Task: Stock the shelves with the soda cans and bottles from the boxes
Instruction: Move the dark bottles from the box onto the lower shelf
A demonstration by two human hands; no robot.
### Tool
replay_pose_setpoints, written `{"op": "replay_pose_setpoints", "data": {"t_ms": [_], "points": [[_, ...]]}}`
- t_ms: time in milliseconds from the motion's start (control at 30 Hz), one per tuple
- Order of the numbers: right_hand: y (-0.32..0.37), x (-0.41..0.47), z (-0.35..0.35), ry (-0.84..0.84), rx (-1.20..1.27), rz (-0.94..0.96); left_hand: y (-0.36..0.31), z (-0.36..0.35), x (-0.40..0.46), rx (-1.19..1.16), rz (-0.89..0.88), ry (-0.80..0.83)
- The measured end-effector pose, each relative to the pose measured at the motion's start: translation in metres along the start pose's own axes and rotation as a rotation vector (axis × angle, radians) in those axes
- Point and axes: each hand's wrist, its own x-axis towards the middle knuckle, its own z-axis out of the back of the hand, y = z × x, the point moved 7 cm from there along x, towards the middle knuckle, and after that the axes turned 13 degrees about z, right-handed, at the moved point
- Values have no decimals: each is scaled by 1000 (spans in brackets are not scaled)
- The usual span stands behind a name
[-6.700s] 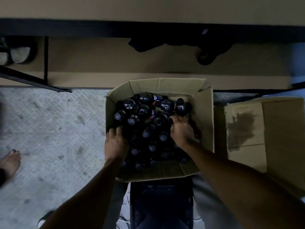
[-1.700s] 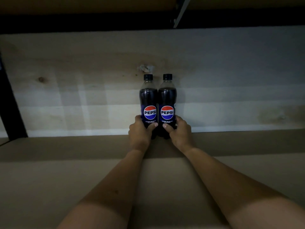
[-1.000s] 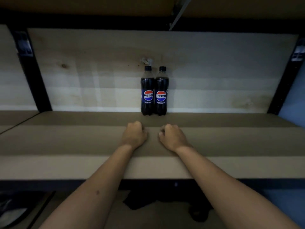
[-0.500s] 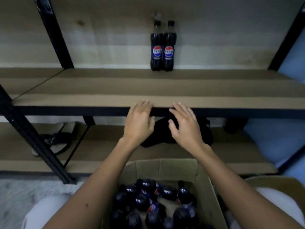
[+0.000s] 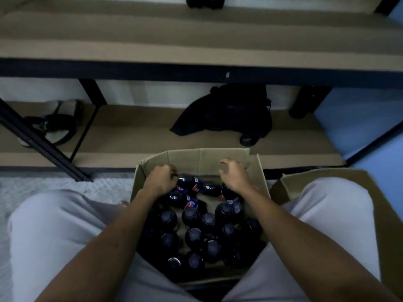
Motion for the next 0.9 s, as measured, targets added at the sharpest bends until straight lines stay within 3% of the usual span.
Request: {"op": "replay_pose_setpoints", "data": {"t_ms": [167, 367, 533, 667, 767, 900], "points": [[-54, 4, -49, 135, -15, -155, 34, -40, 15, 195, 104, 142], [-105, 3, -89, 194, -49, -258, 60, -65, 29, 443, 155, 148], [-120, 11, -103, 103, 98, -341, 57, -56, 42, 355, 187, 57], [-115, 20, -105, 172, -5, -329, 62, -69, 47, 407, 195, 113], [-110, 16, -120, 223, 69, -291, 61, -71, 52, 390, 168, 74], [-99, 11, -126, 175, 157, -233, 60, -60, 45, 90, 200, -25]]}}
